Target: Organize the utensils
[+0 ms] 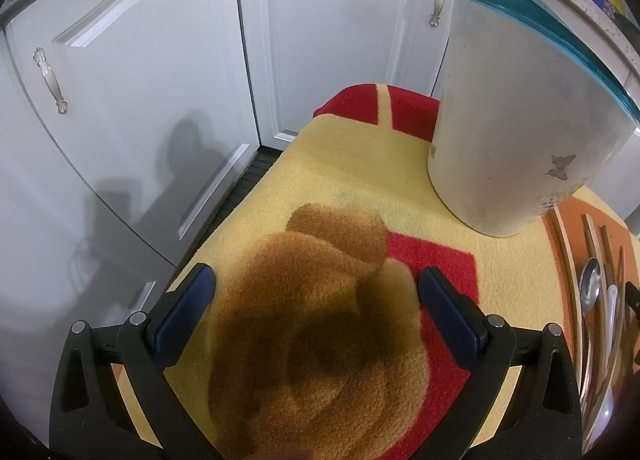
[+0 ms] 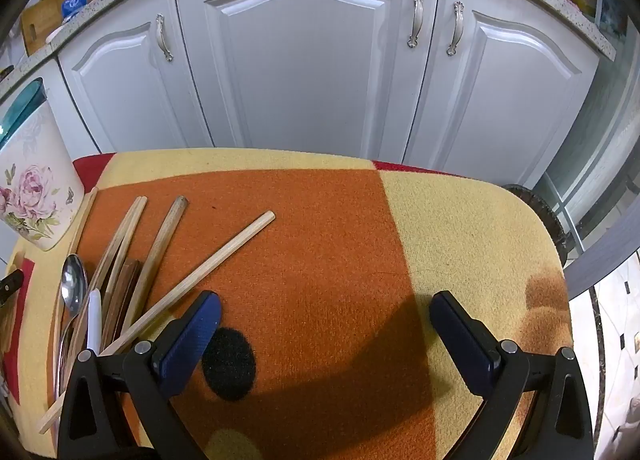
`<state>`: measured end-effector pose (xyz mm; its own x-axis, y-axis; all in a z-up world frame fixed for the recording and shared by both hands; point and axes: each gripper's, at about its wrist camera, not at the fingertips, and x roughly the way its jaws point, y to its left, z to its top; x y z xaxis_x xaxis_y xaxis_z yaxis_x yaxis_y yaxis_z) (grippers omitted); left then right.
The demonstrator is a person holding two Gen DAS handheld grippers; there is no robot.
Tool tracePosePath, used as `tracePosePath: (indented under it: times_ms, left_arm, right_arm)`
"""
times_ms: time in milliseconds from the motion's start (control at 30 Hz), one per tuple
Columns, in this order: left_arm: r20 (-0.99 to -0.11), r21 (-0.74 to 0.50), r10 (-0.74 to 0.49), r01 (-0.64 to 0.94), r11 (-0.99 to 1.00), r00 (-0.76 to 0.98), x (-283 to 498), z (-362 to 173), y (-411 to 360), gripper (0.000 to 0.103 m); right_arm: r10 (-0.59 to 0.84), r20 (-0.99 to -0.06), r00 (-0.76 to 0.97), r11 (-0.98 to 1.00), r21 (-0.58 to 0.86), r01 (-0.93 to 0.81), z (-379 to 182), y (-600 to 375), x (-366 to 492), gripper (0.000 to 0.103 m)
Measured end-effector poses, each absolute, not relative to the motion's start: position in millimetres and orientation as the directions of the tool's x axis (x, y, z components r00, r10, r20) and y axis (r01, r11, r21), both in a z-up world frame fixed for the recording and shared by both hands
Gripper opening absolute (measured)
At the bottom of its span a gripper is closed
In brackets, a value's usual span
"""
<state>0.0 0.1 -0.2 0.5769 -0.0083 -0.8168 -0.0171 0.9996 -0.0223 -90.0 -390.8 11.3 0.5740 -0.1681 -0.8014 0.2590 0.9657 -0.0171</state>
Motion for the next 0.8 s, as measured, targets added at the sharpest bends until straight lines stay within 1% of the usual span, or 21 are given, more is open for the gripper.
tracePosePath:
  times_ms: [100, 333, 433, 567, 700, 800]
  left_arm:
    - [-0.816, -0.022, -0.005, -0.021, 1.0, 0.578, -1, 0, -1, 0.102]
    - [-0.817, -0.02, 0.003, -0.034, 0.999, 0.577, -3, 0, 0, 0.102]
    - [-0.825, -0.005, 0.009, -0.023, 1.0, 0.565, -17, 6, -3, 0.102]
    - [-0.844, -0.036, -0.018, -0.022, 0.999, 0.536, -37, 16, -5, 0.102]
    - [-0.817, -0.049, -0.043, 0.005, 0.999, 0.575, -64, 46, -13, 0.102]
    - [-0.789, -0.052, -0.058, 0.026, 0.998, 0.611, -79, 72, -15, 0.102]
  right_arm:
    - [-0.165, -0.803, 0.572, 0.968, -0.019, 0.252, 12, -390, -91, 0.103]
    - [-0.109, -0.844, 0.525, 0.975, 0.011, 0.221, 20, -375, -107, 0.103]
    - [-0.103, -0.826, 0.554, 0.979, 0.016, 0.205, 34, -360, -119, 0.102]
    - [-0.084, -0.795, 0.601, 0.987, 0.014, 0.157, 62, -334, -134, 0.102]
    - [-0.06, -0.768, 0.637, 0.992, 0.025, 0.123, 91, -324, -144, 0.102]
    - [-0.029, -0.745, 0.667, 0.992, 0.06, 0.109, 105, -329, -154, 0.102]
